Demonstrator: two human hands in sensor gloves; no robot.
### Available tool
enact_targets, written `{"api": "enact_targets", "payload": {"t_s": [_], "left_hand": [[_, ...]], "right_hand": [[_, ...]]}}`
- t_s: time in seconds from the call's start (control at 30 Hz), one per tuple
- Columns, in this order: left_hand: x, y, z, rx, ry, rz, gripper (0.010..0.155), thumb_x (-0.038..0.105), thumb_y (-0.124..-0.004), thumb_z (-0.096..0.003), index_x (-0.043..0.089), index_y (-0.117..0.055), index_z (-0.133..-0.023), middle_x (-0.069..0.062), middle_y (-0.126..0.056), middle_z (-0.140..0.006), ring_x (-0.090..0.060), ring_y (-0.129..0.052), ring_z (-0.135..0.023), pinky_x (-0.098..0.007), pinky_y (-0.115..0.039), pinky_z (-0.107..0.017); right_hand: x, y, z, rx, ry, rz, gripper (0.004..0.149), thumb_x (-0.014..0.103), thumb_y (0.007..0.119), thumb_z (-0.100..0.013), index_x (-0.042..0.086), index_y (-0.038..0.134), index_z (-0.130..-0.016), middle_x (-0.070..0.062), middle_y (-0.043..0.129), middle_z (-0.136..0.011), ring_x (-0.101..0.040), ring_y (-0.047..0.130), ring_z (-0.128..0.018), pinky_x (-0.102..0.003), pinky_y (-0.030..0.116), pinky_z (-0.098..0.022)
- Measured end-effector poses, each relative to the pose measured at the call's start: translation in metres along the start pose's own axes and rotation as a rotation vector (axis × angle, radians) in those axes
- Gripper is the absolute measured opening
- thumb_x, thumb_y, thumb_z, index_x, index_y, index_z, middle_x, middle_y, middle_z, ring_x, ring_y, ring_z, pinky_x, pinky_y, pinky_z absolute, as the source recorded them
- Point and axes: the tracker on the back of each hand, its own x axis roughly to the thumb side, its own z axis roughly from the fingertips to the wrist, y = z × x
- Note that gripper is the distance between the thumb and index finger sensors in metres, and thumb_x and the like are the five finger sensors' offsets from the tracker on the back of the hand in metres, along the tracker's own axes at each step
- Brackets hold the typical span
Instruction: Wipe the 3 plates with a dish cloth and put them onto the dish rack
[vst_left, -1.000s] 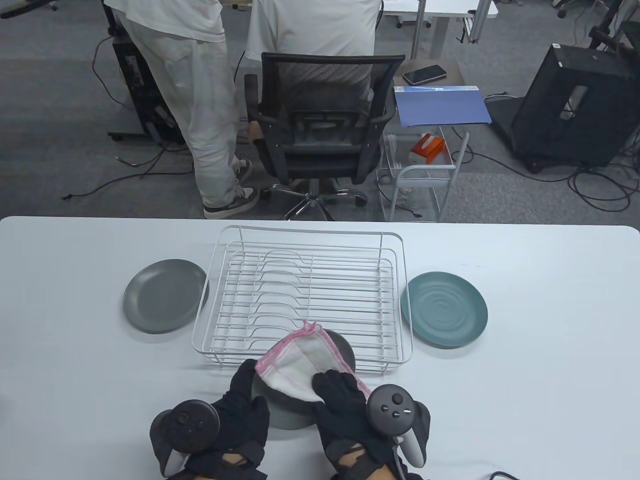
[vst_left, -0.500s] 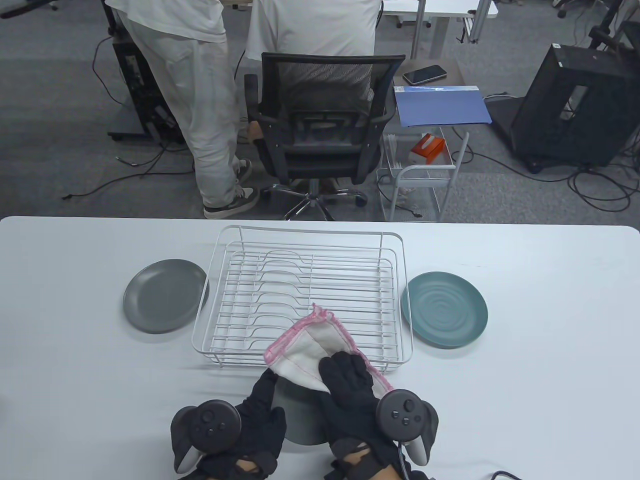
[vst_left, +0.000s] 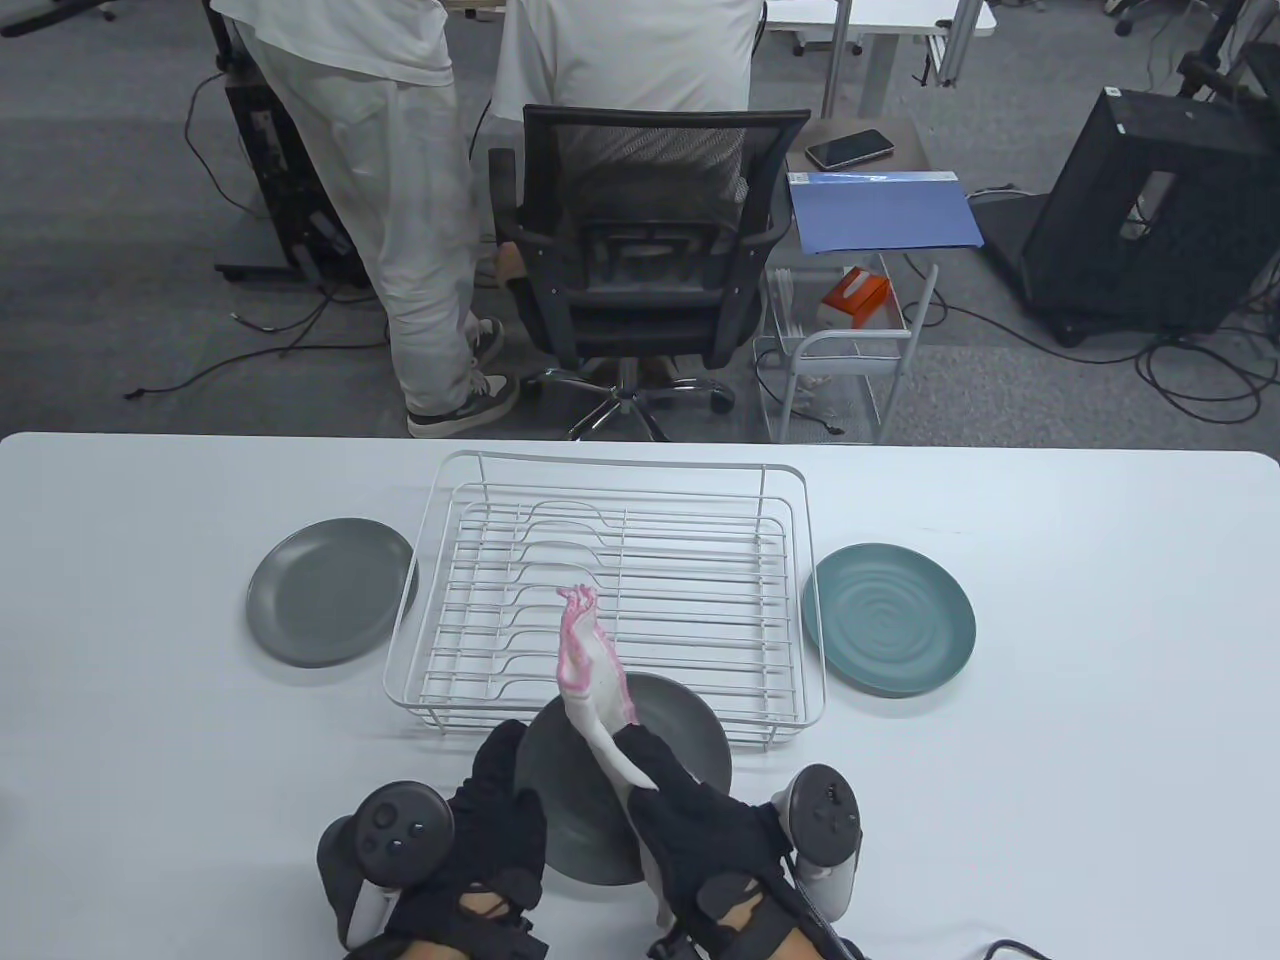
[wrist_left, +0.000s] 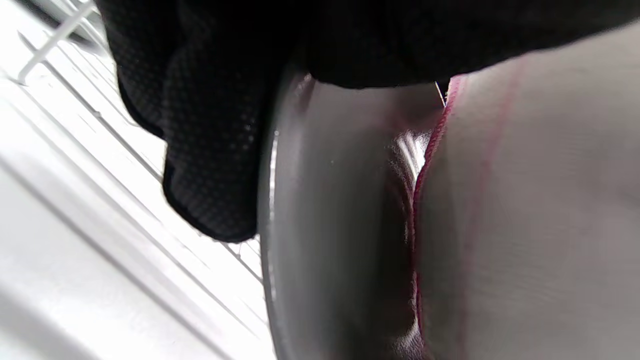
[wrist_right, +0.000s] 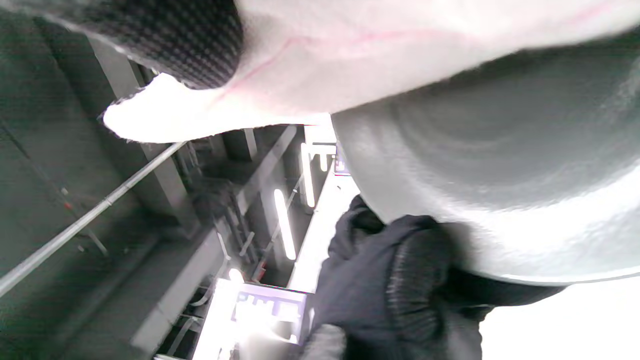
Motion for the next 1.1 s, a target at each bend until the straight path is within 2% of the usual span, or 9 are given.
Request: {"api": "enact_targets", "payload": {"t_s": [0.27, 0.5, 0.77, 0.97, 1.1], "left_hand": [[-0.012, 0.025, -0.001, 0.090, 0.028, 0.042, 0.062, 0.021, -0.078, -0.0499, 0.015, -0.047, -0.103, -0.012, -0.086, -0.088, -0.026, -0.116, -0.040, -0.050, -0.086, -0.054], [-0.020, 0.048, -0.002, 0.168, 0.034, 0.045, 0.058, 0.024, -0.080, -0.0497, 0.018, -0.055, -0.102, -0.010, -0.091, -0.083, -0.025, -0.116, -0.035, -0.049, -0.088, -0.052], [-0.008, 0.091, -0.008, 0.293, -0.052, -0.124, 0.056, 0.027, -0.080, -0.0502, 0.024, -0.057, -0.101, -0.005, -0.093, -0.082, -0.024, -0.116, -0.033, -0.048, -0.088, -0.052], [0.029, 0.126, -0.044, 0.350, -0.131, -0.421, 0.056, 0.028, -0.079, -0.0504, 0.027, -0.056, -0.101, -0.003, -0.092, -0.083, -0.024, -0.115, -0.037, -0.048, -0.086, -0.054], [0.046, 0.130, -0.077, 0.356, -0.150, -0.547, 0.055, 0.028, -0.078, -0.0502, 0.030, -0.057, -0.100, -0.002, -0.092, -0.084, -0.025, -0.115, -0.041, -0.049, -0.085, -0.055]], "right_hand": [[0.021, -0.018, 0.004, -0.132, -0.142, -0.136, 0.055, 0.040, 0.073, -0.049, 0.008, 0.069, -0.094, -0.022, 0.065, -0.095, -0.047, 0.059, -0.086, -0.063, 0.051, -0.061], [0.023, -0.036, 0.008, -0.258, -0.147, -0.176, 0.055, 0.041, 0.073, -0.050, 0.008, 0.069, -0.094, -0.022, 0.064, -0.095, -0.047, 0.060, -0.085, -0.063, 0.052, -0.061], [0.013, -0.047, 0.007, -0.326, -0.128, -0.167, 0.055, 0.040, 0.074, -0.049, 0.007, 0.070, -0.094, -0.023, 0.066, -0.094, -0.047, 0.062, -0.084, -0.063, 0.053, -0.060], [0.011, -0.051, 0.006, -0.346, -0.121, -0.156, 0.055, 0.040, 0.074, -0.049, 0.007, 0.070, -0.094, -0.023, 0.066, -0.094, -0.047, 0.063, -0.084, -0.063, 0.054, -0.060], [0.008, -0.055, 0.007, -0.368, -0.106, -0.152, 0.055, 0.040, 0.074, -0.049, 0.007, 0.070, -0.094, -0.023, 0.066, -0.094, -0.047, 0.063, -0.084, -0.063, 0.053, -0.060]]}}
